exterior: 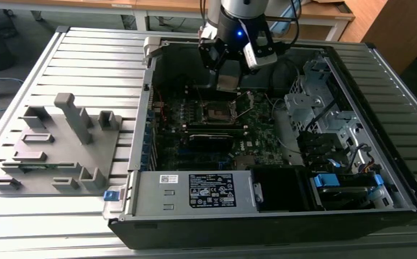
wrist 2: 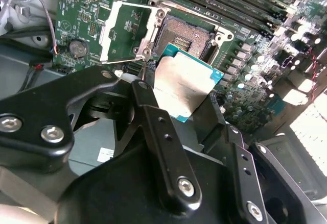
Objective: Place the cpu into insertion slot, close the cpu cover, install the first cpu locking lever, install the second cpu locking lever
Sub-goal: 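Place the cpu into insertion slot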
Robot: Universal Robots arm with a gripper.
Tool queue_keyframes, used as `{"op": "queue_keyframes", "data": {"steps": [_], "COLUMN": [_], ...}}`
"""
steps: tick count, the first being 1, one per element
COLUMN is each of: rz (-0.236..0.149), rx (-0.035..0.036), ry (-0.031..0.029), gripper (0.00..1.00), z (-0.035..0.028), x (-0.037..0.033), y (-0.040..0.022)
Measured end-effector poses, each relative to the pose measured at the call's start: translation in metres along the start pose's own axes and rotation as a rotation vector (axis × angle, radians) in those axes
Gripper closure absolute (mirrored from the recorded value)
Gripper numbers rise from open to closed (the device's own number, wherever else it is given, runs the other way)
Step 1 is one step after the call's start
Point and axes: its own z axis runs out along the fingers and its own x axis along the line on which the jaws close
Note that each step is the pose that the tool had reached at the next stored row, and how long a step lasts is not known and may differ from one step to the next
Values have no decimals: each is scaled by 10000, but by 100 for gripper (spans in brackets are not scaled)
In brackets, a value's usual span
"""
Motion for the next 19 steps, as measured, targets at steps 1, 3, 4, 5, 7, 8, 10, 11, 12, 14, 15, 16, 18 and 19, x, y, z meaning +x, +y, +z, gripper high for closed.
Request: {"op": "queue_keyframes", "data": {"steps": [1,3,4,5,7,8,10,11,12,14,15,16,18,19], "rz": [9,12,12,13,28,72,246,353,462,679,761,848,1004,1047], "rx": [0,0,0,0,0,0,-2,-3,-3,-6,-7,-8,-10,-9], "ry": [-2,-2,-2,-2,-4,-8,-23,-33,-42,-62,-69,-77,-91,-94], "gripper": [46,46,46,46,46,46,46,46,46,46,46,46,46,46], "z": [0,0,0,0,0,0,1,1,1,2,2,2,2,2], "x": [0,0,0,0,0,0,0,0,0,0,0,0,0,0], "y": [0,0,0,0,0,0,0,0,0,0,0,0,0,0]}}
